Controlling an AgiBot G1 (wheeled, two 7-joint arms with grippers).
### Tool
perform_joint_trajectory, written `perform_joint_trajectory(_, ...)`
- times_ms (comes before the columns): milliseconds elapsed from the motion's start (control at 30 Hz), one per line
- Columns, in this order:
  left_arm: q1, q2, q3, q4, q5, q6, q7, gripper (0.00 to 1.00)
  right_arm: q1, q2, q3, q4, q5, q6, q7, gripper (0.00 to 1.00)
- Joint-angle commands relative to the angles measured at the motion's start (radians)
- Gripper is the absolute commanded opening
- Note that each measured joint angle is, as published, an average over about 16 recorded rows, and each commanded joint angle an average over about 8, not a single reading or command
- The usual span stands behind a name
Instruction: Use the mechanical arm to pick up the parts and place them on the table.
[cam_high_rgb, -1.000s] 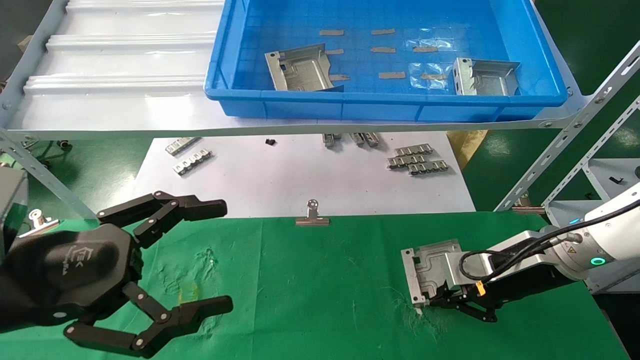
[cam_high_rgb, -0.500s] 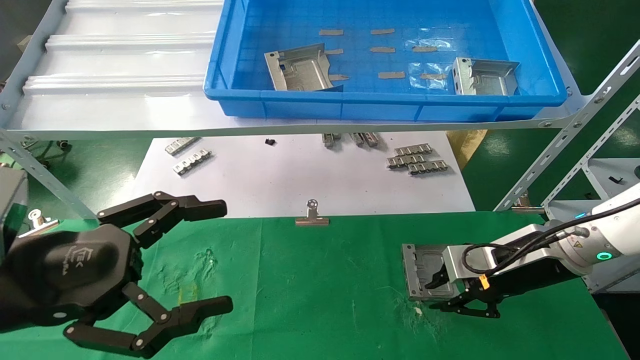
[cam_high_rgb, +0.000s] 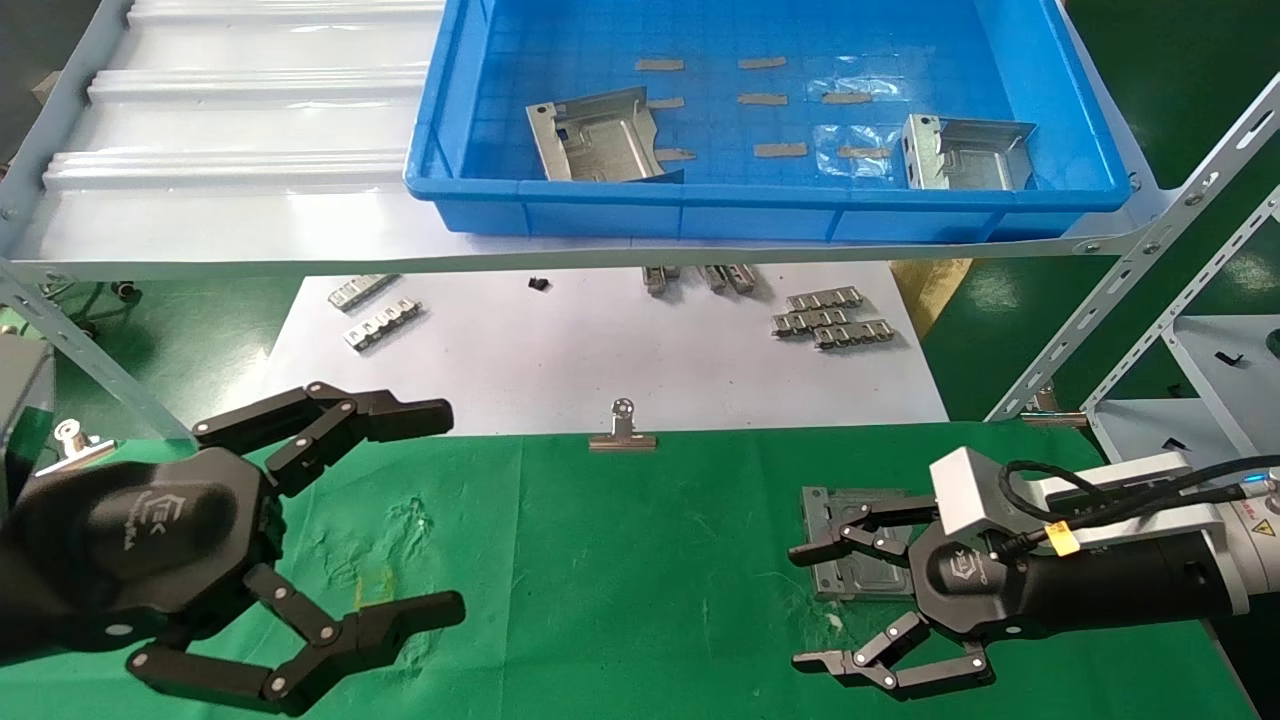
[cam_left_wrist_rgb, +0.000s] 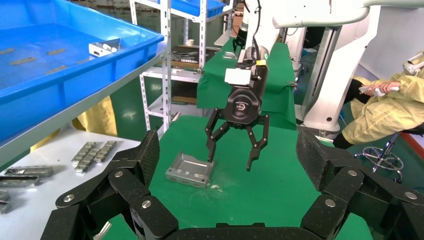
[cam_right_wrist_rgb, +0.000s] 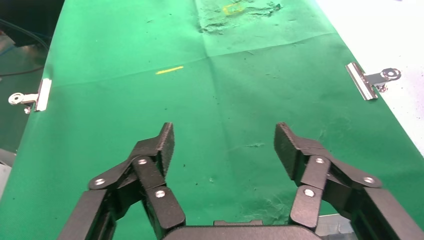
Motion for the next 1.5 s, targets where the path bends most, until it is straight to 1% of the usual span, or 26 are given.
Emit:
perform_joint_trajectory(33,0.000,0.000,0.000,0.000,0.000,0.000,0.000,1.00,-0.024,0.012,0.015,-0.004,0.039,-0.015,0.006,1.00)
perform_joint_trajectory(267,0.000,0.000,0.000,0.000,0.000,0.000,0.000,1.00,-0.007,0.002,0.006,0.001,0.013,-0.001,0.002,1.00)
perform_joint_trajectory(433,0.000,0.000,0.000,0.000,0.000,0.000,0.000,1.00,-0.028,0.007,0.046,0.030,0.008,0.004,0.019,1.00)
perform_joint_trajectory(1500,0.000,0.000,0.000,0.000,0.000,0.000,0.000,1.00,-0.376,0.099,0.636,0.435,0.008,0.049,0.266,1.00)
